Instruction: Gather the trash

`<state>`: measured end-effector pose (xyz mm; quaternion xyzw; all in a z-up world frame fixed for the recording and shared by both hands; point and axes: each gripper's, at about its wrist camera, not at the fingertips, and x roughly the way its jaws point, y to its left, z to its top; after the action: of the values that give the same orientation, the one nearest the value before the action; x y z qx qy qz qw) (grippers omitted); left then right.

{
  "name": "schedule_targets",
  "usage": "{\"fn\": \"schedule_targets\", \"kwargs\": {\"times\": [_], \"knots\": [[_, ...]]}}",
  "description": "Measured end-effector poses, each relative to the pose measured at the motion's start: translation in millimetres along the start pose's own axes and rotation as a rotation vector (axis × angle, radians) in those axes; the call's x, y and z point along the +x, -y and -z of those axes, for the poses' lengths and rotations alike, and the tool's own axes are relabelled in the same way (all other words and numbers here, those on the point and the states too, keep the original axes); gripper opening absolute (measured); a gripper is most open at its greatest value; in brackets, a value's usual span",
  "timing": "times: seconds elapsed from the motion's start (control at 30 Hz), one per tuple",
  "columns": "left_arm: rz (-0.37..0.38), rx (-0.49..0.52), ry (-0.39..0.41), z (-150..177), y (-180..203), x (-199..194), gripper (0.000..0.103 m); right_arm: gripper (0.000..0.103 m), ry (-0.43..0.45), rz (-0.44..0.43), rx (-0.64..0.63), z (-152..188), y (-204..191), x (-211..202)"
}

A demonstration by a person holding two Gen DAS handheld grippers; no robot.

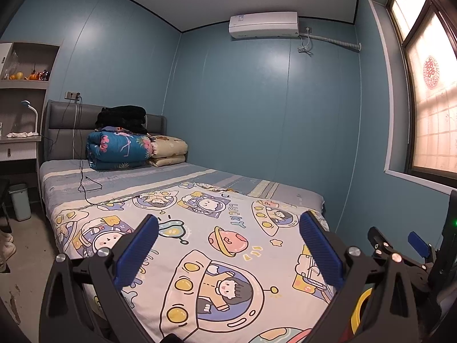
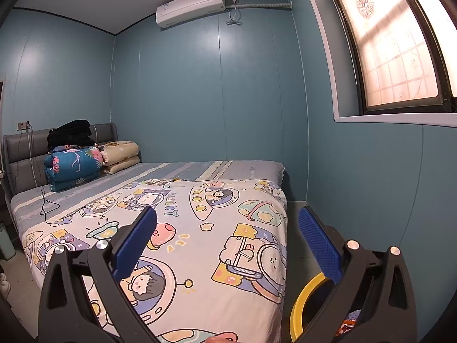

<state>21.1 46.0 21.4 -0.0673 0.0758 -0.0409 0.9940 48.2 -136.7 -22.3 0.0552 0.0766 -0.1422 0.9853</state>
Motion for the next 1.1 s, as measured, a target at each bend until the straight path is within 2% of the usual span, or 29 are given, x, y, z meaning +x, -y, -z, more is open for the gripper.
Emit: {"fn": "schedule_targets", "kwargs": {"times": [1.1], "knots": [[0.03, -0.02, -0.024, 2.2, -8.9, 6.1, 0.095, 0.095, -0.016, 0.008, 0.007, 1.3, 1.2, 2.2]]}}
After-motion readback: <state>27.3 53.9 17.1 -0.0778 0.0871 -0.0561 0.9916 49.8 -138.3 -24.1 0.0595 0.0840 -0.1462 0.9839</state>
